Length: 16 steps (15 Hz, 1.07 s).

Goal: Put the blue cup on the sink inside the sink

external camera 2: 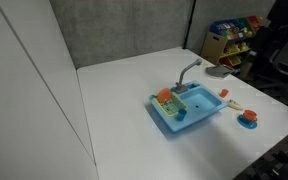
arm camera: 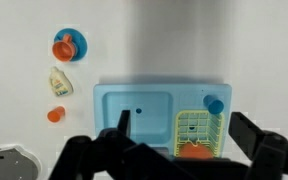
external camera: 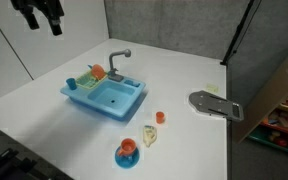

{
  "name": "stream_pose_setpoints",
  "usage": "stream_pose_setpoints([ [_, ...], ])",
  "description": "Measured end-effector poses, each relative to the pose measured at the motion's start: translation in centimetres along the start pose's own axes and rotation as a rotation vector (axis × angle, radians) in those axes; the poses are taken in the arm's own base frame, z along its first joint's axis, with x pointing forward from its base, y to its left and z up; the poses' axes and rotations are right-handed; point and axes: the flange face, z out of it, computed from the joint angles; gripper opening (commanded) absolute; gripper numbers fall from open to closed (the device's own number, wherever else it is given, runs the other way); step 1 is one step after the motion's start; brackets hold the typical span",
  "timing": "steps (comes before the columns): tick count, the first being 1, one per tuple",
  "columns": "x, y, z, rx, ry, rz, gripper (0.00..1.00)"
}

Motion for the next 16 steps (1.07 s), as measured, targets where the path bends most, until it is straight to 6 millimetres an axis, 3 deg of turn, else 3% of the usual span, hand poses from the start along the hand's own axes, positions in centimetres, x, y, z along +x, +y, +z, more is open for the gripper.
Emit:
stream_pose_setpoints([
  [6, 1.1, -6.2, 1.9, -0.057, 0.066, -0.116, 1.00],
  [12, 4.2, -8.9, 7.4, -0.035, 0.032, -0.155, 1.00],
  [16, 6.4, -10.5, 9.6, -0.029, 0.016, -0.164, 1.00],
])
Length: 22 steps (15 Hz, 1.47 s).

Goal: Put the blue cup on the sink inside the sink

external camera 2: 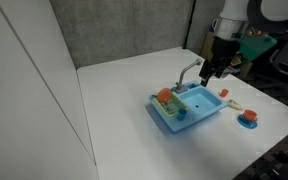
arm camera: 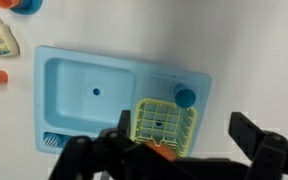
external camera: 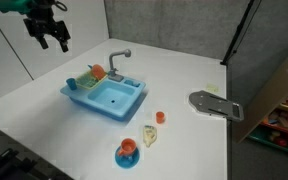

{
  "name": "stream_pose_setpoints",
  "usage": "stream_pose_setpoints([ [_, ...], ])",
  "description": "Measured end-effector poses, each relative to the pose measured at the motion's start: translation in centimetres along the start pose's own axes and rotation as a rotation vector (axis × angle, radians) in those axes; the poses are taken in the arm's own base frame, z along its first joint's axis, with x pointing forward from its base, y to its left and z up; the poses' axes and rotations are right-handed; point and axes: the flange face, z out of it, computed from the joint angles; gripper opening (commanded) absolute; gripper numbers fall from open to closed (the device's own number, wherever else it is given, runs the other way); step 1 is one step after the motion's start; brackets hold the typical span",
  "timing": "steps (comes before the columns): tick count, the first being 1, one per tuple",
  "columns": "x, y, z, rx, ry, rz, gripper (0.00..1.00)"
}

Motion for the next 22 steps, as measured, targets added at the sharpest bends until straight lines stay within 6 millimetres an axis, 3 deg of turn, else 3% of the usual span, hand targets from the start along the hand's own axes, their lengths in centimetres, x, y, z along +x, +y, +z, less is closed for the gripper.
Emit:
stream_pose_setpoints([
  [3, 1.0, -0.8, 1.1, 0.000, -0.018, -0.007, 1.00],
  [13, 1.5, -1.3, 1.8, 0.004, -0.009, -0.007, 1.00],
  [22, 3.6, -3.7, 8.5, 0.063, 0.016, -0.007, 1.00],
])
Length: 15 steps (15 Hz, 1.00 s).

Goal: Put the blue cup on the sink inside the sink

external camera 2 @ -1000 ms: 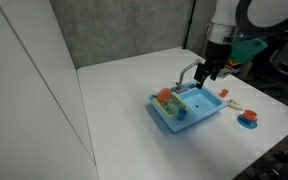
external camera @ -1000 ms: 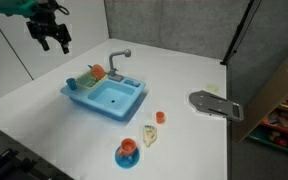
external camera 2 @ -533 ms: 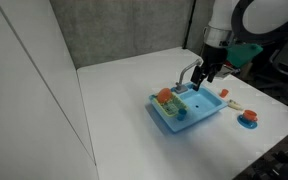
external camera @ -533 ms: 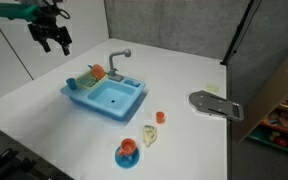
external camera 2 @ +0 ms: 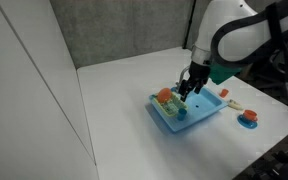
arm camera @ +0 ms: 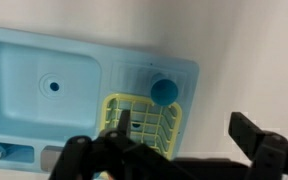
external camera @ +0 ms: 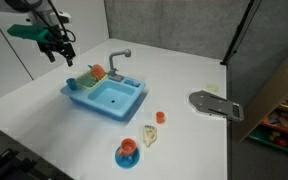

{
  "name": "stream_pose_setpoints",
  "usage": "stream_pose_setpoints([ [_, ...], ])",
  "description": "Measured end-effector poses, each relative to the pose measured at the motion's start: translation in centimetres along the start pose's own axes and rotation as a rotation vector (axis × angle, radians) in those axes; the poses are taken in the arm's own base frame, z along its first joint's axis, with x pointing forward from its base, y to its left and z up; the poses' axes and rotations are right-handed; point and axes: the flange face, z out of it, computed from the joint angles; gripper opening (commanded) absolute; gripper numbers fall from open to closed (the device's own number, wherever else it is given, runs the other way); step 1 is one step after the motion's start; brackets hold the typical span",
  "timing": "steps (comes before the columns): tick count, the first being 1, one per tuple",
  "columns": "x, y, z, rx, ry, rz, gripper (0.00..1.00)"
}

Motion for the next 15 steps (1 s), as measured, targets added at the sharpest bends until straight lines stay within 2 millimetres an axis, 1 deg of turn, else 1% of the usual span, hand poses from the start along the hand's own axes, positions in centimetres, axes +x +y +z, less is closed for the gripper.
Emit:
stream_pose_setpoints([
  [8, 1.7, -0.2, 5.3, 0.011, -0.036, 0.006, 1.00],
  [12, 1.8, -1.0, 7.3, 0.002, -0.057, -0.008, 1.00],
  [15, 1.8, -1.3, 8.3, -0.007, -0.062, -0.011, 1.00],
])
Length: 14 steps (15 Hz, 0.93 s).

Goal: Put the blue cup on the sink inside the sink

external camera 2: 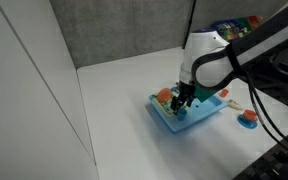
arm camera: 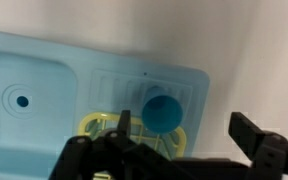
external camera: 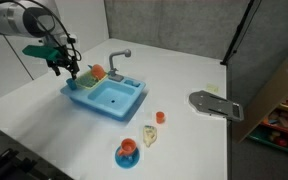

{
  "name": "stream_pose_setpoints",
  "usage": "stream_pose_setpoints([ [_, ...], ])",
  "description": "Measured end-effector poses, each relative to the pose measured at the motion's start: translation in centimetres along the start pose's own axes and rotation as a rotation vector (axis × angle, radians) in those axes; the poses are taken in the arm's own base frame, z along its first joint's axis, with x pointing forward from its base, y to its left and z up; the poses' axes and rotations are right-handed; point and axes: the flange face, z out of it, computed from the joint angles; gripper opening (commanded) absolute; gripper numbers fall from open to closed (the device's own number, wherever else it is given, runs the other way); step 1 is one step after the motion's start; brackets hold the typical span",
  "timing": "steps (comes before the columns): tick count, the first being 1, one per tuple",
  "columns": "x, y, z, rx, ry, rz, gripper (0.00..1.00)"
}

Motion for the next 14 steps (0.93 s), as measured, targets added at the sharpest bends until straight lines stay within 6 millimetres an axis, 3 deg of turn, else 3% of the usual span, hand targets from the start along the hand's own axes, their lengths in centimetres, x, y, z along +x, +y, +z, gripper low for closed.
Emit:
stream_pose_setpoints([
  [11, 0.4, 0.8, 1.4, -0.048, 0.032, 0.036, 1.00],
  [13, 0.4, 0.7, 1.9, -0.054, 0.027, 0.034, 0.88],
  [14, 0.4, 0.7, 2.1, -0.056, 0.024, 0.032, 0.73],
])
